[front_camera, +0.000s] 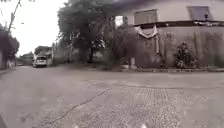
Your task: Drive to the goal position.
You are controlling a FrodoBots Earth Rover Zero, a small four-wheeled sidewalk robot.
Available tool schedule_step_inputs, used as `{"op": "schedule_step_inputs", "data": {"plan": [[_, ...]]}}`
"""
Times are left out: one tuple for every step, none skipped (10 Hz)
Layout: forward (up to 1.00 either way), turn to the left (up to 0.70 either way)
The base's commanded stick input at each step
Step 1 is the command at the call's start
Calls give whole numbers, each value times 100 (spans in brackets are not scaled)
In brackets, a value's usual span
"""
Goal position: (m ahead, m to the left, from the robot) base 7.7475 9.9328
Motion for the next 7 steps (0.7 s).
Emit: {"op": "schedule_step_inputs", "data": {"plan": [[0,45],[0,45],[0,45],[0,45],[0,45],[0,45],[0,45]]}}
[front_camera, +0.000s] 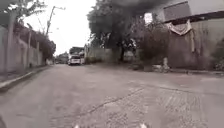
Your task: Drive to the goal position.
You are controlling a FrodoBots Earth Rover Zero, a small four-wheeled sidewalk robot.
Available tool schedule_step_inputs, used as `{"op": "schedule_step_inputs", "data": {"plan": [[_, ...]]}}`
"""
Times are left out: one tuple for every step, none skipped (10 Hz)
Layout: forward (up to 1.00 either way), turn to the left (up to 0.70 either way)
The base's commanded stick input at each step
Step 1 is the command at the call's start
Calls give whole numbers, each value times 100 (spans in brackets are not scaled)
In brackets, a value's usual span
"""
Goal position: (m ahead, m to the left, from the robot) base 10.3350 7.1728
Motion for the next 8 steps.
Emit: {"op": "schedule_step_inputs", "data": {"plan": [[0,45],[0,45],[0,45],[0,45],[0,45],[0,45],[0,45],[0,45]]}}
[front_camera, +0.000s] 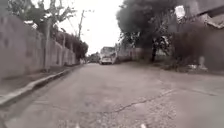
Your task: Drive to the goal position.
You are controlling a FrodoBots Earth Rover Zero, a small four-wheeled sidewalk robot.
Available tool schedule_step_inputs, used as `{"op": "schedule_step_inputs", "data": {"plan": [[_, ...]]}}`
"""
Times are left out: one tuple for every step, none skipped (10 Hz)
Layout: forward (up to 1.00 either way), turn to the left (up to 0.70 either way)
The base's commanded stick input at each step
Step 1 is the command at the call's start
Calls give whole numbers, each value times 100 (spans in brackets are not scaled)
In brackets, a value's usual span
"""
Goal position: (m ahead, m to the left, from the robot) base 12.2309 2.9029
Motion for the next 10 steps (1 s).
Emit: {"op": "schedule_step_inputs", "data": {"plan": [[0,45],[0,45],[0,45],[0,45],[0,19],[0,0],[0,0],[0,0],[0,0],[0,0]]}}
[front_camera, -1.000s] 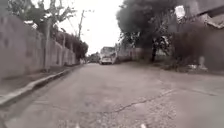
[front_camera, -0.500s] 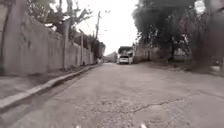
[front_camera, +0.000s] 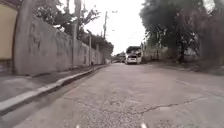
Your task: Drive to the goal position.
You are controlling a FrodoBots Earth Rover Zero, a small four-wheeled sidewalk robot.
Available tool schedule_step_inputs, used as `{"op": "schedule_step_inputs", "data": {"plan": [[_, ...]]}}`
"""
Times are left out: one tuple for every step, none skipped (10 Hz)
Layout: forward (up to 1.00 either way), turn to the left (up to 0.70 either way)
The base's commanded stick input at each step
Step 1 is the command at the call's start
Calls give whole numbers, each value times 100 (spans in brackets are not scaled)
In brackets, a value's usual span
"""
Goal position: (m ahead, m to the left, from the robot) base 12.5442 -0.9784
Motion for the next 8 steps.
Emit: {"op": "schedule_step_inputs", "data": {"plan": [[0,0],[0,0],[0,0],[0,0],[0,-29],[0,-45],[0,-45],[0,-45]]}}
